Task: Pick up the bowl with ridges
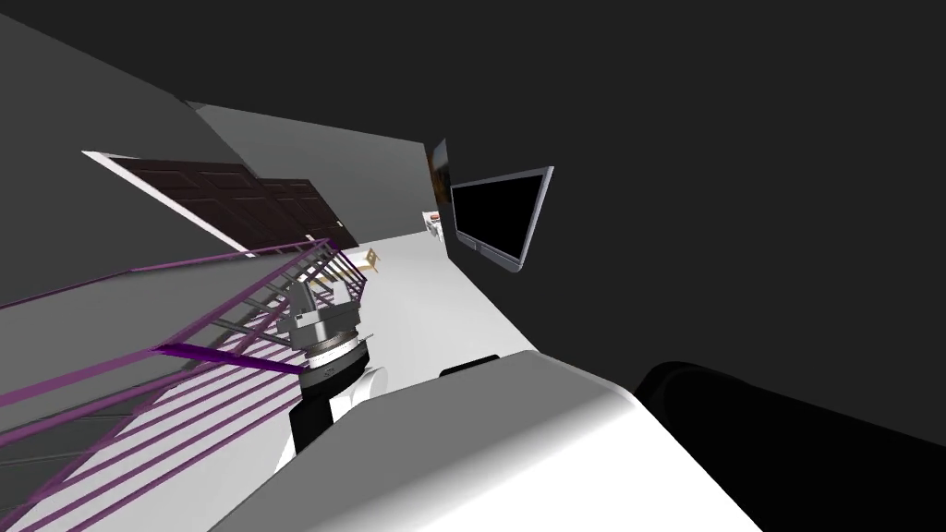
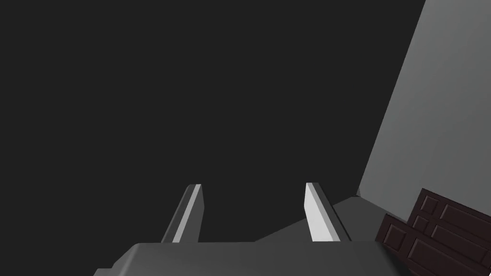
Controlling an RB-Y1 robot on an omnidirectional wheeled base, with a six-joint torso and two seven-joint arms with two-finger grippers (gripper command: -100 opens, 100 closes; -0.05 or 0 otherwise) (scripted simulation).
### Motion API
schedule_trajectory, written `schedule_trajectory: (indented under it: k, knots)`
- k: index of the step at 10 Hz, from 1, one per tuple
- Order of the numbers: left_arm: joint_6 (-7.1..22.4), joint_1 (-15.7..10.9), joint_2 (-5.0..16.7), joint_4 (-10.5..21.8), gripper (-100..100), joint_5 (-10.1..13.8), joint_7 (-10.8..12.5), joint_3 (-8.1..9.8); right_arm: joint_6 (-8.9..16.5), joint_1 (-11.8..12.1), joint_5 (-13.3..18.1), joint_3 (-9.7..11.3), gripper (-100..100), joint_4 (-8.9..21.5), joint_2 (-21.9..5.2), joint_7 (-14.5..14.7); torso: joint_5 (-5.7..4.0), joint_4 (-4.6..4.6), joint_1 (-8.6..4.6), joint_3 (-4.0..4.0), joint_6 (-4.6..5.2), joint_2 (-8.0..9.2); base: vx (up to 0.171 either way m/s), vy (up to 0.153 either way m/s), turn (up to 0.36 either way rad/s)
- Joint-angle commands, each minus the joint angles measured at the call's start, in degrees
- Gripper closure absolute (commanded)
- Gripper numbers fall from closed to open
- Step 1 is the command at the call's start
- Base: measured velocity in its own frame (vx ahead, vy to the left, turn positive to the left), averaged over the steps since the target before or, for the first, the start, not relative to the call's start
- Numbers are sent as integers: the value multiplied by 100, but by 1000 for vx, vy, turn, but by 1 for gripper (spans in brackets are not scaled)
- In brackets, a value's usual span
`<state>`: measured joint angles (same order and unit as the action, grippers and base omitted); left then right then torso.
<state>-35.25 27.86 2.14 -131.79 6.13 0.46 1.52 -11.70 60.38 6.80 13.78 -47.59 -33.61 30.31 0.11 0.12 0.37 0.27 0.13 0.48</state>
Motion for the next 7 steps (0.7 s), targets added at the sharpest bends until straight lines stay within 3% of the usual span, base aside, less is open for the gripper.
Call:
schedule_trajectory:
  k: [1,2,3,4,5,7]
  knots:
    - [0,0,0,0,0,0,0,0,-5,-6,-26,19,-100,29,-18,-198,0,0,0,0,0,0,-41,61,32]
    - [0,1,0,0,0,0,0,1,7,-184,-214,207,-100,295,-171,-413,-3,-1,-15,-2,5,-4,-135,151,338]
    - [0,-2,0,0,0,0,0,-1,7,-184,-214,207,-100,295,-171,-545,1,3,8,10,-4,19,-134,163,428]
    - [0,-1,0,0,0,0,0,-1,7,-184,-214,207,-100,295,-171,-646,3,5,12,13,-2,23,-29,74,36]
    - [0,1,1,0,0,0,0,1,19,-362,-403,394,-100,562,-324,-841,-3,1,-12,2,8,2,-24,165,309]
    - [0,0,0,0,0,0,0,0,19,-362,-403,394,-100,562,-324,-1093,3,-1,11,-3,2,-5,-41,117,194]
